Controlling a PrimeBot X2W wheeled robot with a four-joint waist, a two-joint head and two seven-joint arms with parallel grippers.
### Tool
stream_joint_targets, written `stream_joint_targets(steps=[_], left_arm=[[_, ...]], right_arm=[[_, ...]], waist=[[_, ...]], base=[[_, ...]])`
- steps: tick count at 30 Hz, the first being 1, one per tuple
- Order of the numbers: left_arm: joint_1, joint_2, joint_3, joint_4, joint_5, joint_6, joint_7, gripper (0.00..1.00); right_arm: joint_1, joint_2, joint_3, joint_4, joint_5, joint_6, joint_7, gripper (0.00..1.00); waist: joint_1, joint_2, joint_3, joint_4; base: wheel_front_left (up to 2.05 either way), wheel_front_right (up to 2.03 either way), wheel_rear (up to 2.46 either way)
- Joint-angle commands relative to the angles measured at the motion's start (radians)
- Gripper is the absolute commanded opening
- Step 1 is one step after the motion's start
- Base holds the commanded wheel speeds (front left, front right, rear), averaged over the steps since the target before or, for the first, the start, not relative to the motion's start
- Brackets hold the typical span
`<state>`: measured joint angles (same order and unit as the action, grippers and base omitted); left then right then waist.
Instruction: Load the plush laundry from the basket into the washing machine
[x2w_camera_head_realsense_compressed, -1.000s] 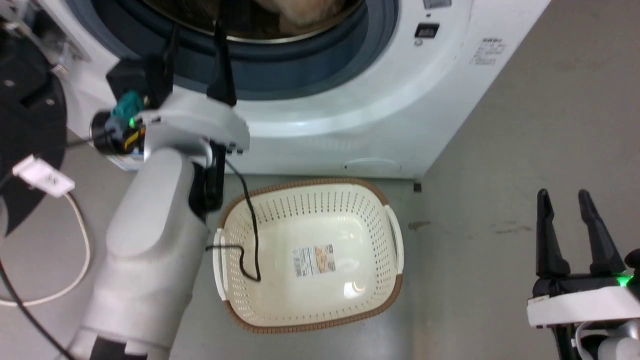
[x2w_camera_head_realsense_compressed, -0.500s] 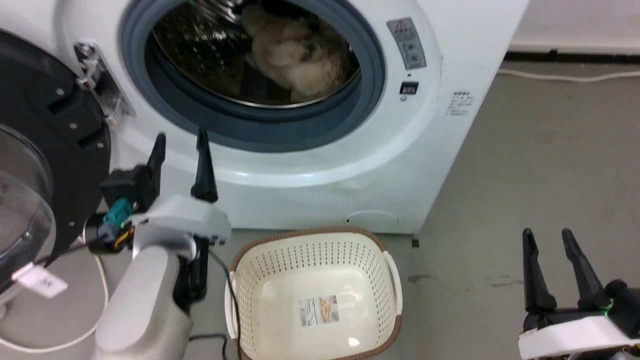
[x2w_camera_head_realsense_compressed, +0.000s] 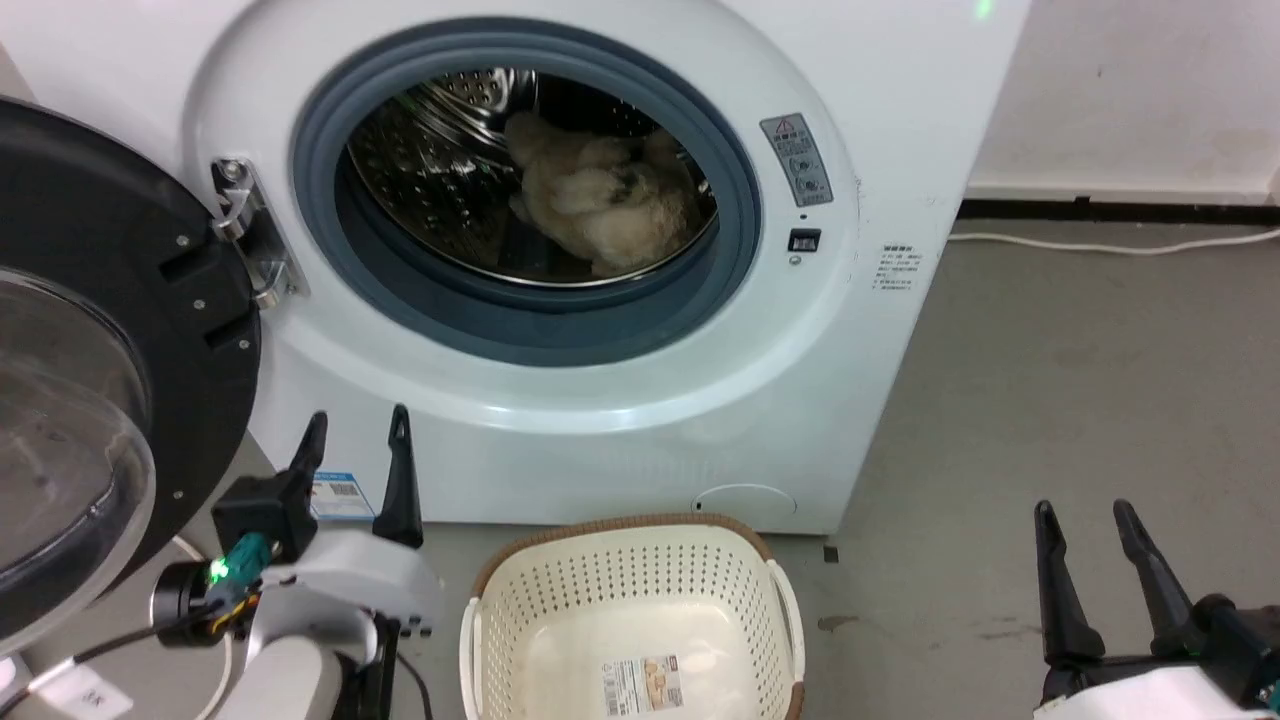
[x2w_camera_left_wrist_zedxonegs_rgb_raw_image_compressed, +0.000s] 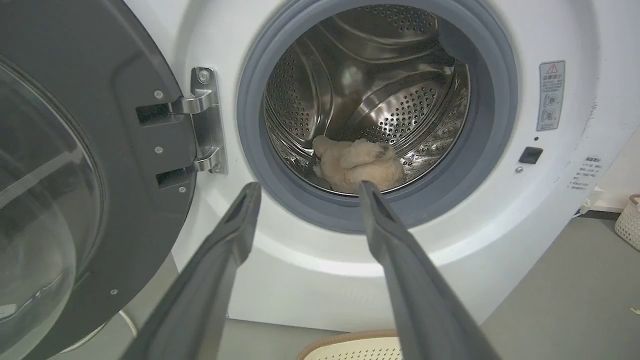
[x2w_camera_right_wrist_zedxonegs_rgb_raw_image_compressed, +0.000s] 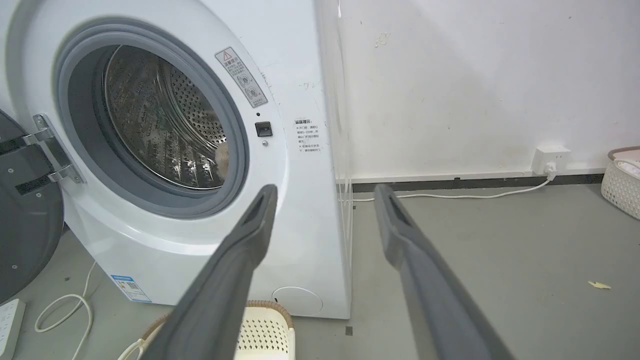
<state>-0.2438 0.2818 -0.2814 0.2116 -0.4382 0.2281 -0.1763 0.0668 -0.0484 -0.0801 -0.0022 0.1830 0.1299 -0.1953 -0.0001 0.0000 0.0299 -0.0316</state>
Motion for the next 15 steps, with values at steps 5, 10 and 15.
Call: stream_joint_targets(steps=[5, 10, 15], left_arm=[[0.092, 0.028, 0.008, -0.071, 0.002, 0.035, 0.021, 1.0], [0.167, 0.042, 0.02, -0.14, -0.009, 0.06, 0.036, 1.0], [0.225, 0.058, 0.016, -0.193, -0.026, 0.05, 0.049, 1.0]], right_arm=[[0.034, -0.002, 0.002, -0.003, -0.013, 0.001, 0.004, 1.0], [0.05, -0.002, -0.001, -0.01, -0.018, 0.001, 0.005, 1.0], [0.062, -0.002, -0.002, -0.016, -0.024, 0.001, 0.007, 1.0]], waist=[[0.0001, 0.0, -0.034, 0.002], [0.0001, 0.0, -0.045, 0.006], [0.0001, 0.0, -0.051, 0.011]], base=[[0.0, 0.0, 0.0], [0.0, 0.0, 0.0], [0.0, 0.0, 0.0]])
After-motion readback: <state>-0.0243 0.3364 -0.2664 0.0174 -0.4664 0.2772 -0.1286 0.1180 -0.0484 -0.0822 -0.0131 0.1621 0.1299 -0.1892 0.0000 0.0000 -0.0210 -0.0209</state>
